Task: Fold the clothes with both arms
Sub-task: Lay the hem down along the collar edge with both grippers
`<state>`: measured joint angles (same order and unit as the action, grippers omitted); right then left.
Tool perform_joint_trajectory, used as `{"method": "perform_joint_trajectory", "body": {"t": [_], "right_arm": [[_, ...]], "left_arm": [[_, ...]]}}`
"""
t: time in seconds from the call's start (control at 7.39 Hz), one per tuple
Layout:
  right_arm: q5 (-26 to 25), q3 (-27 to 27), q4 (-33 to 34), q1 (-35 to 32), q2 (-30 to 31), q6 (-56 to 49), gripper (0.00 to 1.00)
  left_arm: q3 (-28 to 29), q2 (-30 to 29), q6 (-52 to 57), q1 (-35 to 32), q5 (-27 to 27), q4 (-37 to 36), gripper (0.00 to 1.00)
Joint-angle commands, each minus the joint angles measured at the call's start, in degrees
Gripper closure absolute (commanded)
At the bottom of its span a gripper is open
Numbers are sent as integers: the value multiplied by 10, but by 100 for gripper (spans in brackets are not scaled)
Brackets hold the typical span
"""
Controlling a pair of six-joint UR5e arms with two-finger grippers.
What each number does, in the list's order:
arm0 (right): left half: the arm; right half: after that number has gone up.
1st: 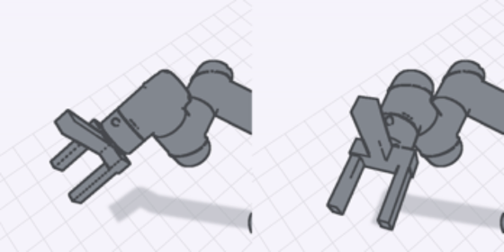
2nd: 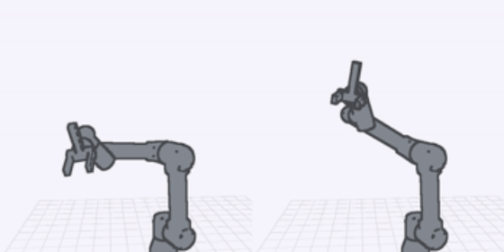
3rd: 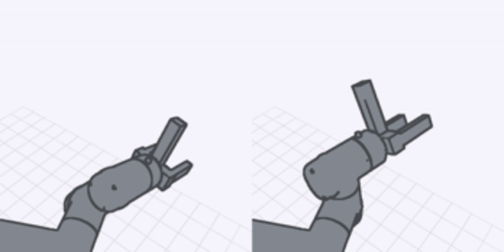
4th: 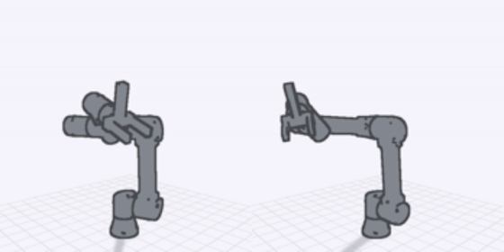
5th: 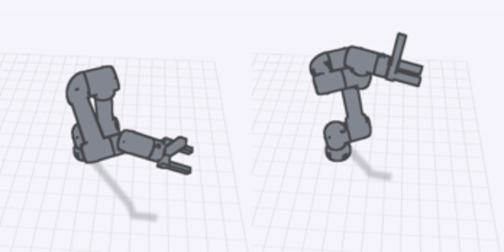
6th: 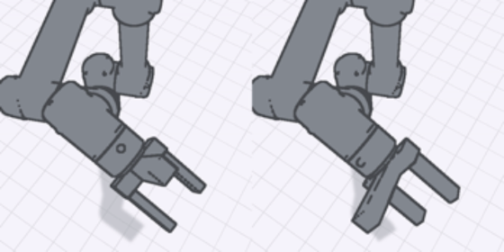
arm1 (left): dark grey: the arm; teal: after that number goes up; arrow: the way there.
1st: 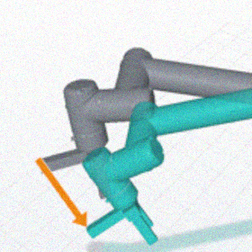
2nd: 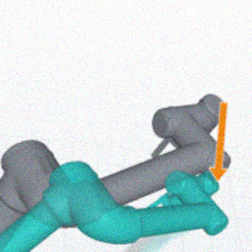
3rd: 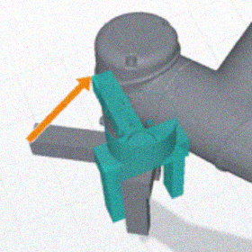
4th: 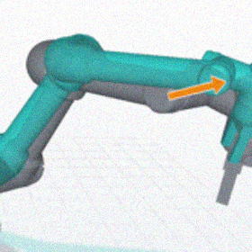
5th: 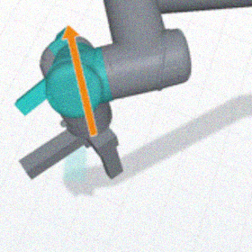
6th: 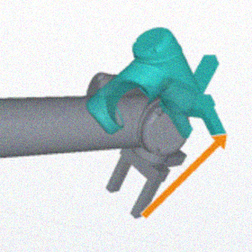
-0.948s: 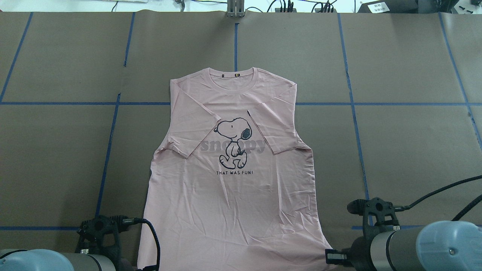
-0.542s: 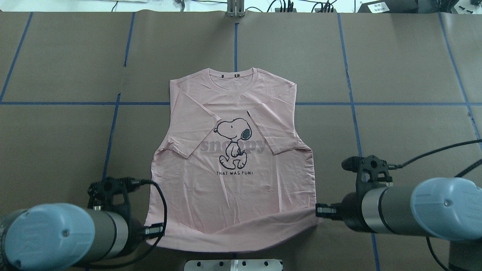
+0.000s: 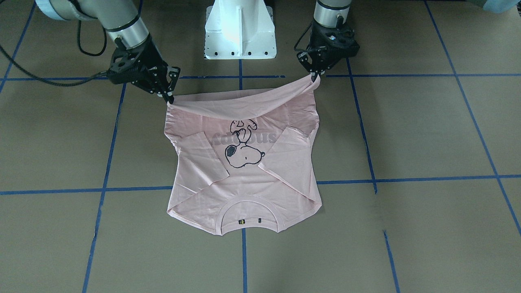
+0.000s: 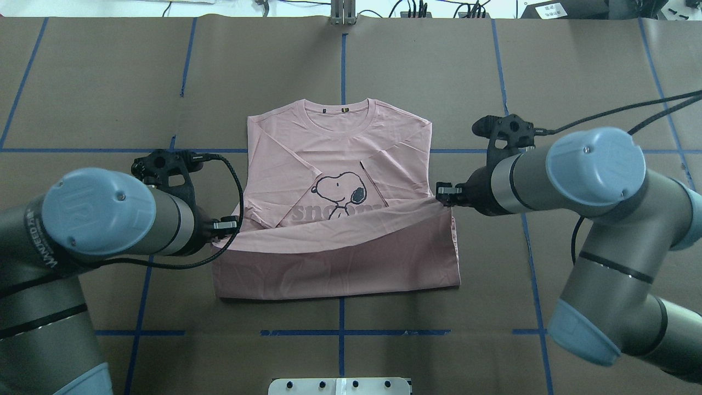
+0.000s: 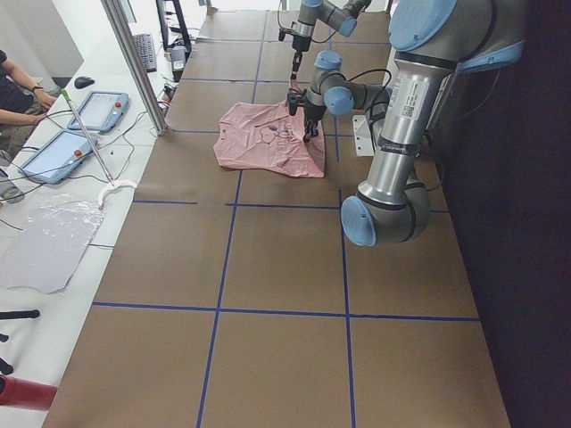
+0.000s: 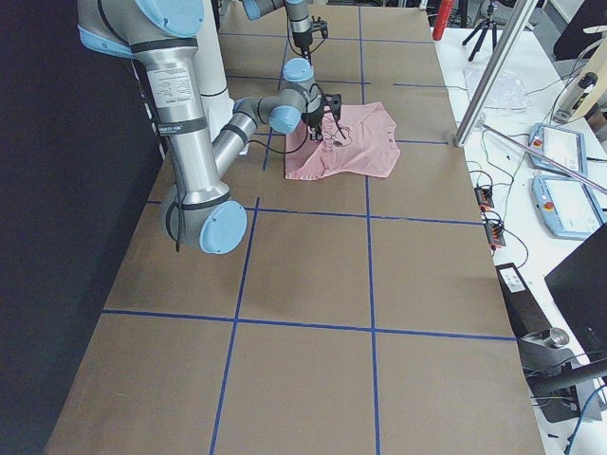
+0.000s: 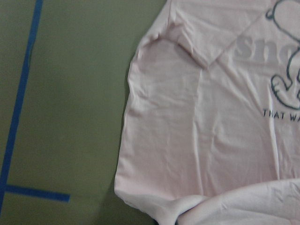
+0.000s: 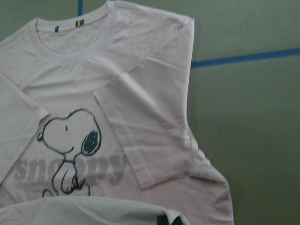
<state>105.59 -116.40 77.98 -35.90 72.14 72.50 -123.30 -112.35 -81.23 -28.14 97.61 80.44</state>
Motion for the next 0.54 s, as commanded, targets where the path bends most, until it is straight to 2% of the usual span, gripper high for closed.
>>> {"method": "perform_joint_trajectory", "body": {"t": [0.0,0.14,0.41], "right_arm": [[24,98,-1,-68,-62,-49,100],[26,148,-1,-76,-105,-52,100],[41,243,-1,-101,-177,-56,100]], "left_arm": [[96,-46,23,-74,1,54,100],[158,-63,31,-89,3,92,100],[243,-76,32,-119,3,185,100]]}}
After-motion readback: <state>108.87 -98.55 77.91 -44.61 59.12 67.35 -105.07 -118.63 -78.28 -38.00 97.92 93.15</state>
